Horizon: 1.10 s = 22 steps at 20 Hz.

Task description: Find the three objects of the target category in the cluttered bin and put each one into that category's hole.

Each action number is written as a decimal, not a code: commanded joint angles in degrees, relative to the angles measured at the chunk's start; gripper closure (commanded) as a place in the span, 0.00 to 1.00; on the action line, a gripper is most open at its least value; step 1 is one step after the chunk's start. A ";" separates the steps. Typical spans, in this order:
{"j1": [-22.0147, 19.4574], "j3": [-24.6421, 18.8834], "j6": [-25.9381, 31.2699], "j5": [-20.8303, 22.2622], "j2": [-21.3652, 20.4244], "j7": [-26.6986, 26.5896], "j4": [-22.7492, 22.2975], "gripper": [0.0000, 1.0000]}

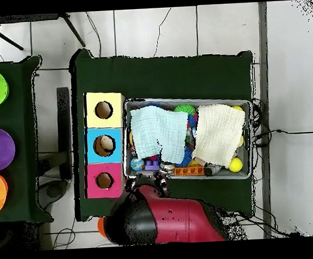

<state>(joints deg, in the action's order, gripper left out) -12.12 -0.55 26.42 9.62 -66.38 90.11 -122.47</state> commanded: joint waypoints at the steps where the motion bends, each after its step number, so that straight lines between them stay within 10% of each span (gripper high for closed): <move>1: -5.20 -8.79 3.02 2.50 4.52 -6.11 7.66 0.00; 22: -15.91 -16.64 -3.62 13.22 19.91 -6.39 15.88 0.00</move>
<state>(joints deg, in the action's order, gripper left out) -25.47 -10.87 26.07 17.09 -52.96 90.11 -110.53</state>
